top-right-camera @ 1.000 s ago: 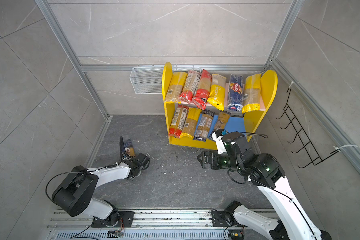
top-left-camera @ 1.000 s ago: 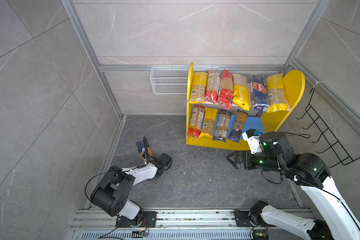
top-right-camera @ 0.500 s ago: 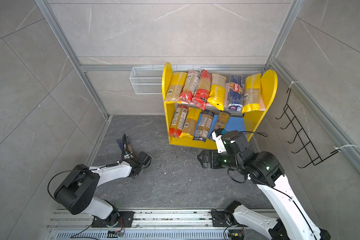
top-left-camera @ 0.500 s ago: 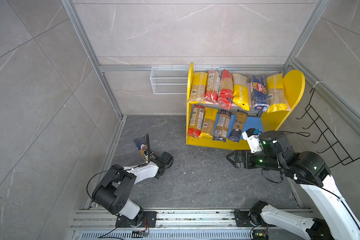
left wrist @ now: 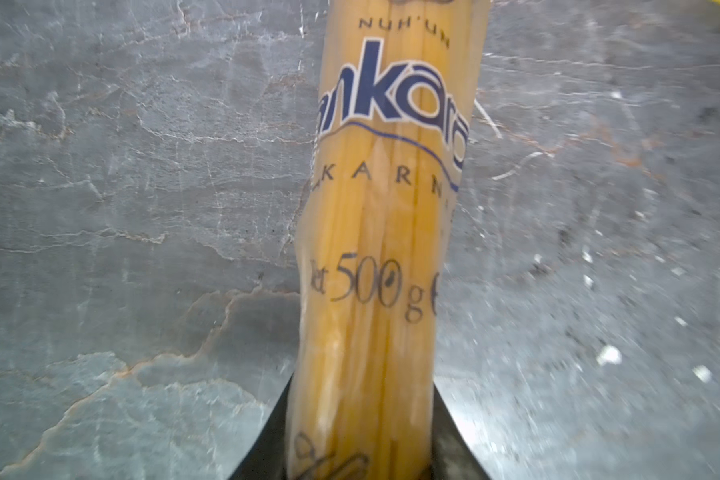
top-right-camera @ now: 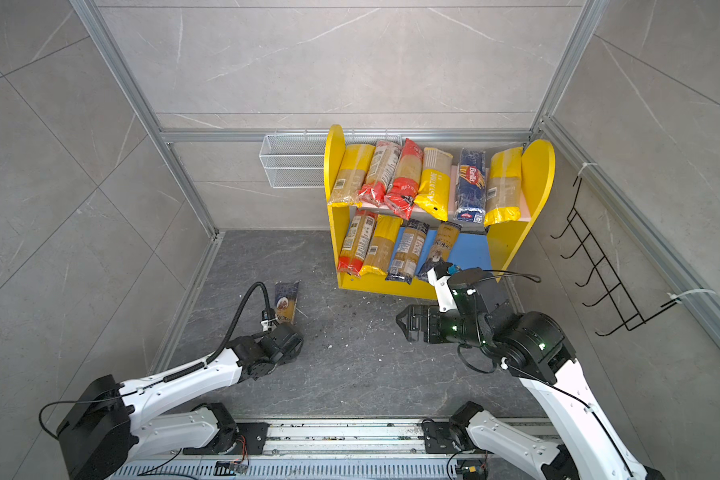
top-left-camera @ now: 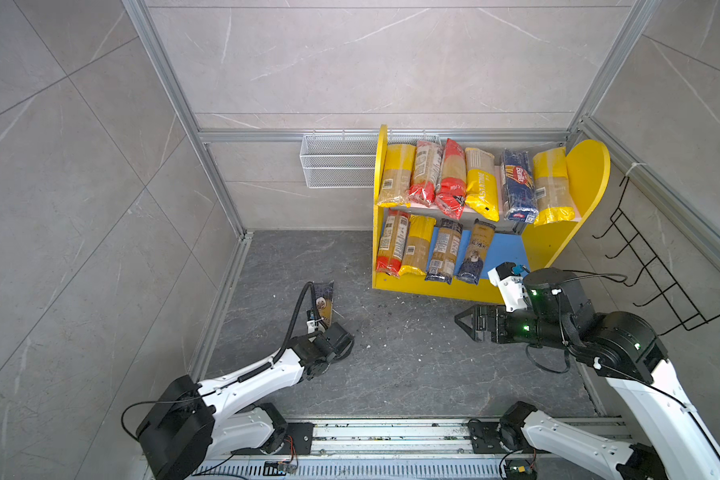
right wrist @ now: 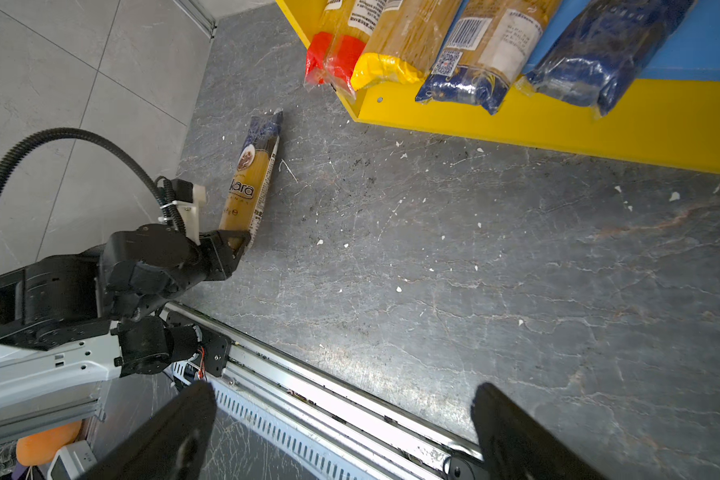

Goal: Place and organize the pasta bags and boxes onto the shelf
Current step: 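Carry the bag upright to the lower shelf while drawing the right gripper back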

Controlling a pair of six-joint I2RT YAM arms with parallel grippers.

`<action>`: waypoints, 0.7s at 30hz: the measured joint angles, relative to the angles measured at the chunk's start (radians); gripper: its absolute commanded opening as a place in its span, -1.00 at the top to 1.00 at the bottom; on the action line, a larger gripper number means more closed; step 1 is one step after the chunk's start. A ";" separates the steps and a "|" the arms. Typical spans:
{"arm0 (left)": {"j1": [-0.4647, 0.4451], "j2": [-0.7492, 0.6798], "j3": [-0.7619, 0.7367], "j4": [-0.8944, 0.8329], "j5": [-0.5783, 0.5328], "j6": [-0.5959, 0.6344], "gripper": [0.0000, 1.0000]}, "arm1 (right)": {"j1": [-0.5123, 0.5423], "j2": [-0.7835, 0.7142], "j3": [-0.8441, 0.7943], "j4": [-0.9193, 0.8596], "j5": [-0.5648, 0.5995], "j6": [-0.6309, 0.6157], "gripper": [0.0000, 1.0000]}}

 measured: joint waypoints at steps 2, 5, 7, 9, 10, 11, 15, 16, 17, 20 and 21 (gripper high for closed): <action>-0.027 -0.060 0.000 -0.040 -0.002 0.000 1.00 | 0.000 -0.016 -0.014 0.005 -0.003 0.008 -1.00; -0.060 -0.139 0.000 -0.087 -0.003 -0.003 1.00 | 0.000 -0.044 -0.032 0.010 -0.005 0.024 -1.00; -0.077 -0.186 0.000 -0.116 -0.005 -0.007 1.00 | 0.000 -0.065 -0.043 0.010 -0.006 0.034 -0.99; -0.092 -0.229 0.000 -0.141 -0.004 -0.009 1.00 | 0.000 -0.088 -0.055 0.009 -0.005 0.046 -0.99; -0.099 -0.244 0.002 -0.154 -0.004 -0.012 1.00 | 0.000 -0.103 -0.063 0.008 0.000 0.051 -1.00; -0.107 -0.257 0.006 -0.169 -0.003 -0.015 1.00 | 0.000 -0.115 -0.070 0.005 0.003 0.055 -1.00; -0.161 -0.293 0.040 -0.235 -0.005 -0.037 1.00 | 0.000 -0.180 -0.105 -0.018 0.024 0.079 -0.99; -0.179 -0.296 0.049 -0.249 -0.007 -0.041 1.00 | 0.000 -0.194 -0.112 -0.022 0.029 0.084 -1.00; -0.200 -0.300 0.060 -0.260 -0.008 -0.045 1.00 | 0.000 -0.210 -0.119 -0.027 0.033 0.089 -0.99; -0.271 -0.305 0.093 -0.286 -0.010 -0.063 1.00 | 0.000 -0.245 -0.134 -0.038 0.051 0.106 -0.99; -0.297 -0.305 0.105 -0.293 -0.012 -0.071 1.00 | 0.000 -0.255 -0.137 -0.040 0.056 0.110 -1.00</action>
